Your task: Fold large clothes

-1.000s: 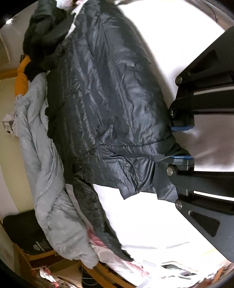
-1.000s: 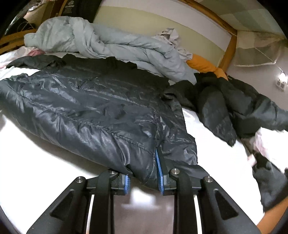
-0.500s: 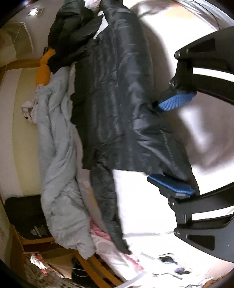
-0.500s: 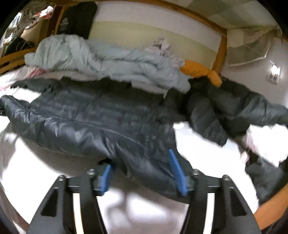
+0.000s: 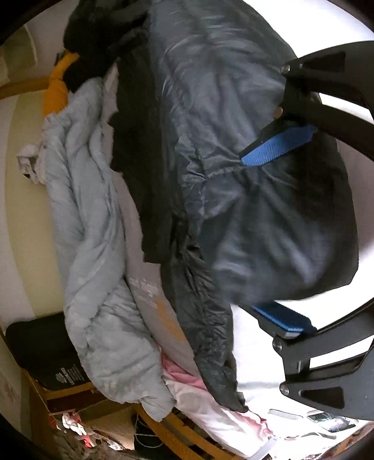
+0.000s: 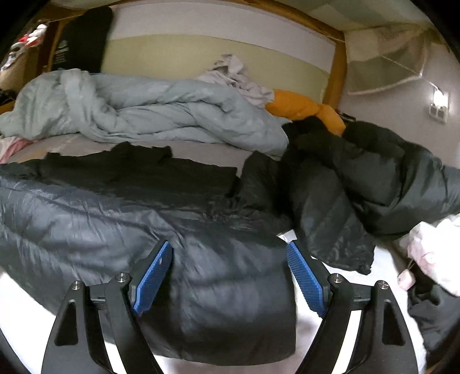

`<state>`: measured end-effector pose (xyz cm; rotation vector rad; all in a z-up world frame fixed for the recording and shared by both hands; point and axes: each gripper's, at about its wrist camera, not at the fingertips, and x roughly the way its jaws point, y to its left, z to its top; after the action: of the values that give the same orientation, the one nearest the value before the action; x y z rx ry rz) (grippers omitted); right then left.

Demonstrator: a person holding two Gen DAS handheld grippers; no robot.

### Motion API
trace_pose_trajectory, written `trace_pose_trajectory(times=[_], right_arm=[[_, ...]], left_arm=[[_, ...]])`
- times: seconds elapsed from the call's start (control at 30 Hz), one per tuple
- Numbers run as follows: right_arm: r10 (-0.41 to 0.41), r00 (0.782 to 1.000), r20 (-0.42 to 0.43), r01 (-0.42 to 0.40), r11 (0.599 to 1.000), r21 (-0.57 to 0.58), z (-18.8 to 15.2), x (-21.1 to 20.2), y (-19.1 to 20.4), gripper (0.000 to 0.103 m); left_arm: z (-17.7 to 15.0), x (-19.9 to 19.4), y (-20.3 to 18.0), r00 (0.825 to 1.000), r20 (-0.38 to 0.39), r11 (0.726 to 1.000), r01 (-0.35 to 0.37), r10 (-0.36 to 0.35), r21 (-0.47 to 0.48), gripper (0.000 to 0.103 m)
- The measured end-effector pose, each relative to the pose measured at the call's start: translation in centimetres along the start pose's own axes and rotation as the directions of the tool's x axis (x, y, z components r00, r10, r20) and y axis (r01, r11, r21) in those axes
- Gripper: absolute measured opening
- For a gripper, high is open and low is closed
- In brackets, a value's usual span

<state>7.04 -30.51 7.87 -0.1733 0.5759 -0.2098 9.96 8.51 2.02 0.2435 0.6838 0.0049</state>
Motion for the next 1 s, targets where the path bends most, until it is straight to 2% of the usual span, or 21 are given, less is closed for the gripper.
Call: trace_pose_trajectory(times=[0.1, 0.2, 0.27, 0.3, 0.43, 0.5, 0.6, 0.73, 0.77, 0.83, 0.87, 0.9, 0.93, 0.97, 1.0], right_arm=[[0.013, 1.000, -0.018, -0.013, 1.000, 0.026, -1.1, 1.5, -0.7, 0.084], [0.042, 0.999, -0.031, -0.040, 0.997, 0.069, -1.9, 1.6, -1.7, 0.084], [0.075, 0.996, -0.042, -0.070, 0.992, 0.101, -2.1, 1.6, -2.3, 0.085], [0.084, 0.995, -0.046, -0.078, 0.991, 0.113, -2.2, 1.6, -2.5, 0.085], [0.097, 0.991, -0.087, -0.080, 0.981, 0.179, -3.0, 2.2, -3.4, 0.087], [0.096, 0.988, -0.123, -0.064, 0.969, 0.238, -3.7, 2.9, -4.2, 0.087], [0.128, 0.977, -0.170, -0.074, 0.953, 0.294, -4.6, 4.1, -5.2, 0.087], [0.246, 0.943, -0.226, -0.144, 0.910, 0.389, -5.8, 5.8, -6.2, 0.087], [0.288, 0.923, -0.255, -0.164, 0.895, 0.415, -6.2, 6.5, -6.3, 0.086], [0.306, 0.916, -0.258, -0.174, 0.885, 0.432, -6.4, 6.8, -6.3, 0.072], [0.308, 0.916, -0.257, -0.179, 0.888, 0.424, -6.5, 6.8, -6.0, 0.067], [0.307, 0.917, -0.256, -0.186, 0.894, 0.408, -6.5, 6.7, -5.7, 0.050], [0.311, 0.916, -0.252, -0.196, 0.898, 0.394, -6.4, 6.5, -5.3, 0.032], [0.310, 0.919, -0.244, -0.205, 0.904, 0.375, -6.4, 6.0, -4.8, 0.026], [0.290, 0.927, -0.236, -0.196, 0.914, 0.355, -6.4, 5.5, -4.4, 0.019]], left_arm=[[-0.5, 1.4, 0.1, 0.999, -0.024, 1.000, -0.021, 0.021, 0.005, 0.093], [-0.5, 1.2, 0.8, 1.000, -0.005, 1.000, -0.002, 0.002, -0.025, 0.096], [-0.5, 0.7, 1.2, 1.000, 0.012, 0.999, 0.008, -0.008, -0.045, 0.103], [-0.6, 0.5, 1.5, 1.000, 0.016, 0.998, 0.020, -0.019, -0.057, 0.103], [-1.2, 0.5, 2.6, 0.997, -0.028, 0.990, 0.062, -0.066, -0.129, 0.103], [-1.9, 0.8, 3.8, 0.986, -0.067, 0.964, 0.136, -0.155, -0.230, 0.103], [-2.8, 1.6, 5.2, 0.953, -0.089, 0.897, 0.236, -0.288, -0.372, 0.103], [-3.2, 2.9, 5.5, 0.933, -0.118, 0.870, 0.264, -0.340, -0.415, 0.103], [-3.4, 3.3, 5.5, 0.924, -0.125, 0.859, 0.278, -0.361, -0.429, 0.103], [-3.7, 4.2, 5.8, 0.905, -0.122, 0.827, 0.309, -0.407, -0.469, 0.103], [-3.9, 4.6, 5.9, 0.894, -0.099, 0.802, 0.336, -0.436, -0.494, 0.098], [-4.1, 4.9, 5.8, 0.883, -0.081, 0.780, 0.362, -0.463, -0.510, 0.090], [-4.0, 5.1, 5.5, 0.875, -0.084, 0.775, 0.373, -0.477, -0.509, 0.065], [-3.9, 4.9, 5.1, 0.868, -0.082, 0.775, 0.389, -0.489, -0.498, 0.042], [-3.7, 4.4, 4.7, 0.857, -0.074, 0.768, 0.415, -0.510, -0.487, 0.033]])
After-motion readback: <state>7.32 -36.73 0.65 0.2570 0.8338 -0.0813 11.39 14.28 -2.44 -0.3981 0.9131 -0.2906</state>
